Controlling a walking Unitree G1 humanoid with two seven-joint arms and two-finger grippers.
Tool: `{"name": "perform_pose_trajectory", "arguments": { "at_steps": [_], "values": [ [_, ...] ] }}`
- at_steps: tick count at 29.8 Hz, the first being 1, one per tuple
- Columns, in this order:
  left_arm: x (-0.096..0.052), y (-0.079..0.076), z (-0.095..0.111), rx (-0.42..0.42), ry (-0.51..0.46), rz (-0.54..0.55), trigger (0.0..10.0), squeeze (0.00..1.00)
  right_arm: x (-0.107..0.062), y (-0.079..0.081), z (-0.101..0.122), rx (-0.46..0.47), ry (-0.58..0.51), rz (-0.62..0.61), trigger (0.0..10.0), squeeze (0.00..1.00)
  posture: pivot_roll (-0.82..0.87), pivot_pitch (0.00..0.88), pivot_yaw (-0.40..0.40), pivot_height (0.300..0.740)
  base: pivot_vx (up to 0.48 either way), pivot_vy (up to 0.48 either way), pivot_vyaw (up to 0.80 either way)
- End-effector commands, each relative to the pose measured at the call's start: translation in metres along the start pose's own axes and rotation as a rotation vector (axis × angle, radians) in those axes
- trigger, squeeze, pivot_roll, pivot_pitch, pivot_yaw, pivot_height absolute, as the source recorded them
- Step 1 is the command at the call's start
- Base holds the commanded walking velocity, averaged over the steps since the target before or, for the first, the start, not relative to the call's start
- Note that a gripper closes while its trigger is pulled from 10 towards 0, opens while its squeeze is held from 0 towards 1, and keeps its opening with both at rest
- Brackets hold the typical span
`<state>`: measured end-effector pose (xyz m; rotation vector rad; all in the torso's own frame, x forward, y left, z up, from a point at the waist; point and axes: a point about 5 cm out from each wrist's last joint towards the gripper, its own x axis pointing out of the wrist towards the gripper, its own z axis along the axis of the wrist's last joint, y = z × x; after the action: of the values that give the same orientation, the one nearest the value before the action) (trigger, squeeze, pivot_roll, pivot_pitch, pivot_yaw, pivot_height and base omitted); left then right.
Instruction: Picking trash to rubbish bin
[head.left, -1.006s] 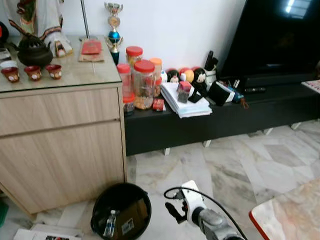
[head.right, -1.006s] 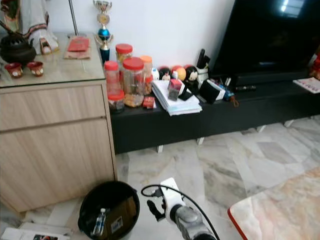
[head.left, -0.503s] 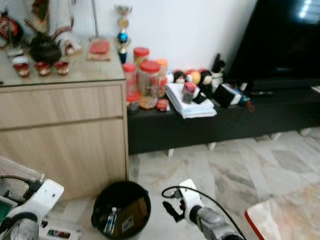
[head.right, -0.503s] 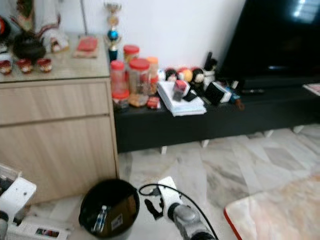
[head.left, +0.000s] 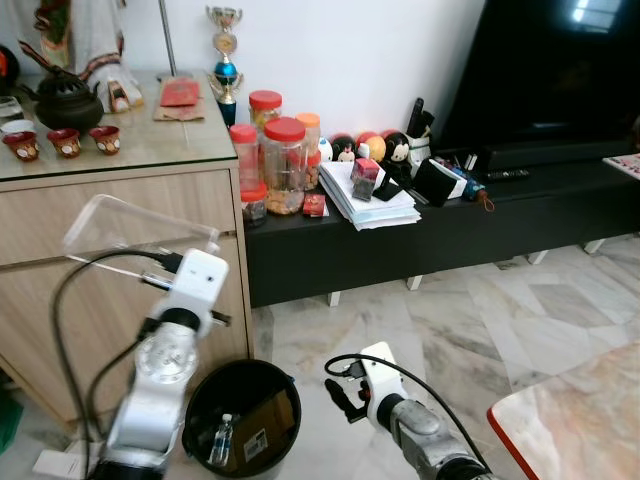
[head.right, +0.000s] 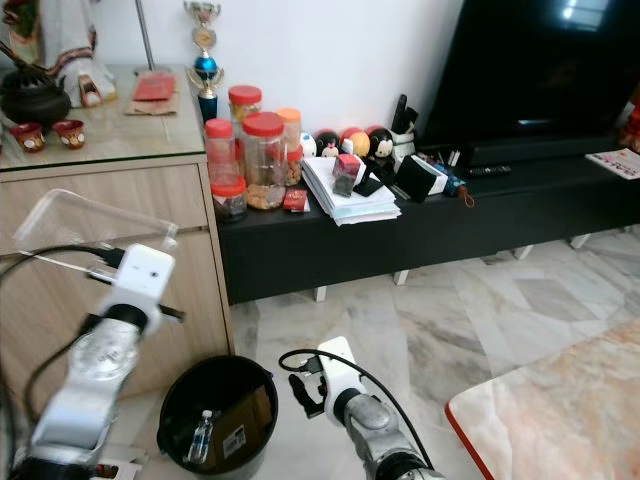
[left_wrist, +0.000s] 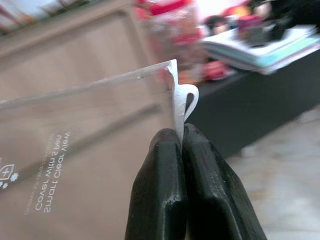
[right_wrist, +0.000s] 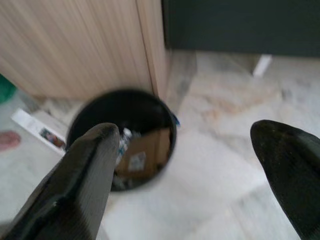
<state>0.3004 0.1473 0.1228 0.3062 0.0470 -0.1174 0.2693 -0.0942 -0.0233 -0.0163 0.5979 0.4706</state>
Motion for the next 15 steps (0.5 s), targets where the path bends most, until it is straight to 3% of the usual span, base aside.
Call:
{"name": "perform_pose_trajectory", "arguments": {
  "at_steps": [1, 4, 5, 9, 15],
  "values": [
    [0.01, -0.01, -0.001, -0.116, -0.011, -0.05, 10.0, 0.0, 0.003, -0.002, 0.016, -0.013, -0.06, -0.01, 10.0, 0.0, 0.15, 0.0, -0.105, 0.74, 0.0, 0.0, 0.0],
    [0.018, -0.022, -0.016, -0.266, 0.037, -0.079, 10.0, 0.0, 0.005, 0.0, 0.021, -0.017, -0.081, -0.007, 10.0, 0.0, 0.13, 0.0, -0.102, 0.74, 0.0, 0.0, 0.0],
    [0.018, -0.022, -0.016, -0.266, 0.037, -0.079, 10.0, 0.0, 0.005, 0.0, 0.021, -0.017, -0.081, -0.007, 10.0, 0.0, 0.13, 0.0, -0.102, 0.74, 0.0, 0.0, 0.0],
    [0.02, -0.029, -0.043, -0.418, 0.118, -0.065, 10.0, 0.0, 0.006, 0.001, 0.026, -0.009, -0.104, -0.008, 10.0, 0.0, 0.13, 0.0, -0.102, 0.74, 0.0, 0.0, 0.0],
    [0.021, -0.037, -0.059, -0.594, 0.156, -0.085, 10.0, 0.0, 0.007, 0.002, 0.03, 0.008, -0.119, -0.009, 10.0, 0.0, 0.13, 0.0, -0.106, 0.74, 0.0, 0.0, 0.0]
  ]
}}
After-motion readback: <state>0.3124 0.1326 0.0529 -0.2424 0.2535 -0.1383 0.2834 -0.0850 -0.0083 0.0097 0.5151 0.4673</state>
